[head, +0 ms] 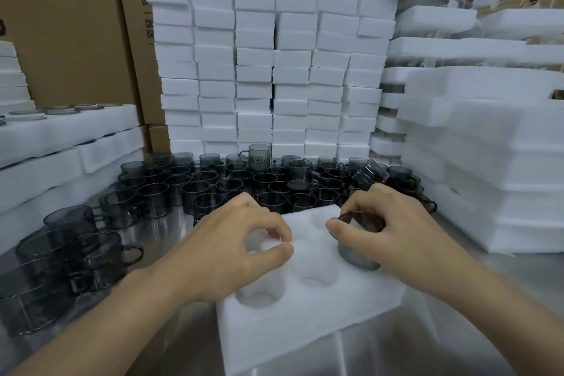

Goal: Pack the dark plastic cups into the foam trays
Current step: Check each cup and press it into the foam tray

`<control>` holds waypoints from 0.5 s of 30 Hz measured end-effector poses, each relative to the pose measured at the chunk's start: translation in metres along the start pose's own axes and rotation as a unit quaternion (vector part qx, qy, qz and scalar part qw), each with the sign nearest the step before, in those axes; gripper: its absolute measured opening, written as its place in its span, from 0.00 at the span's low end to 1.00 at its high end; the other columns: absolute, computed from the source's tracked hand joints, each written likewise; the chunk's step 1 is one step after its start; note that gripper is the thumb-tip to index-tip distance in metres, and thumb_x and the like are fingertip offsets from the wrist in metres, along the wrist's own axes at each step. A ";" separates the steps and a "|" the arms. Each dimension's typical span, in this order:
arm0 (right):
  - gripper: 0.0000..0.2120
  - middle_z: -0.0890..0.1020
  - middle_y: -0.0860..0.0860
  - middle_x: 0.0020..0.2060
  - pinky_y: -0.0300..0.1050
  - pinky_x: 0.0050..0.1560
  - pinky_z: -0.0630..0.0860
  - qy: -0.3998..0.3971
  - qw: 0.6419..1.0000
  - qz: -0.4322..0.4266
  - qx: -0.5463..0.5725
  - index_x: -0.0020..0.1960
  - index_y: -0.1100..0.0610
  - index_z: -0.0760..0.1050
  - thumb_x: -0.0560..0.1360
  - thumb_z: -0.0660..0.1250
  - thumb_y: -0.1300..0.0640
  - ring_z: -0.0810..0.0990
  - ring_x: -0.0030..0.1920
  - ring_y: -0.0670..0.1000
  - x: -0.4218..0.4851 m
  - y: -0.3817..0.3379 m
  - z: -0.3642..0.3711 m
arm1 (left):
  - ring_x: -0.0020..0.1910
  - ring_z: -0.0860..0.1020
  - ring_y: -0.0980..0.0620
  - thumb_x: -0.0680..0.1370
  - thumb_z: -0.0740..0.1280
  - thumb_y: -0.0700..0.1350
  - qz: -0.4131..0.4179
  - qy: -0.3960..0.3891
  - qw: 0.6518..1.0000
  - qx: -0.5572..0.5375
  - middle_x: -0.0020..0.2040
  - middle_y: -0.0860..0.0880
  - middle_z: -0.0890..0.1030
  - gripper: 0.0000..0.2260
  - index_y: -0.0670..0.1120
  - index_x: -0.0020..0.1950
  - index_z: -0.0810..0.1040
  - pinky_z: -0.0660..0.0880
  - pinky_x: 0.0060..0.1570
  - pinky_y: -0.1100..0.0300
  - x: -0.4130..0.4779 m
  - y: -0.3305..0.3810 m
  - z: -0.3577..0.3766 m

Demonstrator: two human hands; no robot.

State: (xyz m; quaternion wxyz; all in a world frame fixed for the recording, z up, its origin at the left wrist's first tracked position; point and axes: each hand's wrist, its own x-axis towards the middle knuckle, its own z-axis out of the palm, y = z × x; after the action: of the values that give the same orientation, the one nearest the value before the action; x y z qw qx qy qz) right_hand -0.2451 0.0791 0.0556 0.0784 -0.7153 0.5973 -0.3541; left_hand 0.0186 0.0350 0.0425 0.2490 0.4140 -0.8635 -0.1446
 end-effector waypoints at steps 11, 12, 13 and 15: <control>0.16 0.74 0.41 0.46 0.44 0.48 0.74 -0.054 0.994 -0.026 -0.095 0.51 0.36 0.79 0.71 0.63 0.29 0.75 0.49 0.40 -0.001 0.001 -0.001 | 0.62 0.74 0.61 0.73 0.62 0.69 0.016 0.032 0.998 -0.045 0.55 0.68 0.77 0.17 0.64 0.53 0.83 0.73 0.63 0.55 0.001 -0.003 0.006; 0.16 0.74 0.40 0.48 0.43 0.50 0.73 -0.034 0.994 -0.040 -0.097 0.54 0.34 0.79 0.72 0.64 0.29 0.75 0.52 0.39 -0.002 0.001 -0.002 | 0.62 0.73 0.60 0.73 0.62 0.68 0.019 0.034 0.998 -0.049 0.55 0.69 0.77 0.16 0.63 0.53 0.83 0.73 0.63 0.55 0.000 -0.003 0.006; 0.17 0.75 0.38 0.51 0.41 0.53 0.73 -0.007 0.993 -0.060 -0.101 0.58 0.33 0.78 0.74 0.64 0.28 0.74 0.56 0.38 -0.002 0.001 -0.004 | 0.62 0.73 0.60 0.73 0.62 0.68 0.021 0.036 0.998 -0.051 0.55 0.69 0.77 0.16 0.63 0.52 0.84 0.73 0.63 0.55 0.000 -0.003 0.007; 0.23 0.75 0.32 0.58 0.35 0.60 0.70 0.040 0.992 -0.089 -0.082 0.67 0.32 0.76 0.76 0.60 0.26 0.72 0.64 0.35 -0.003 -0.002 -0.008 | 0.62 0.73 0.61 0.73 0.62 0.68 0.023 0.040 0.998 -0.051 0.55 0.69 0.77 0.16 0.63 0.52 0.84 0.73 0.63 0.55 0.001 -0.003 0.007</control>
State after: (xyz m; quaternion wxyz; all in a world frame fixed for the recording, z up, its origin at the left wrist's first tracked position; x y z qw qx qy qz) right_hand -0.2485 0.0846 0.0615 -0.0367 -0.7547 0.5613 -0.3378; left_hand 0.0164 0.0325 0.0352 0.3074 0.3865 -0.8535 -0.1665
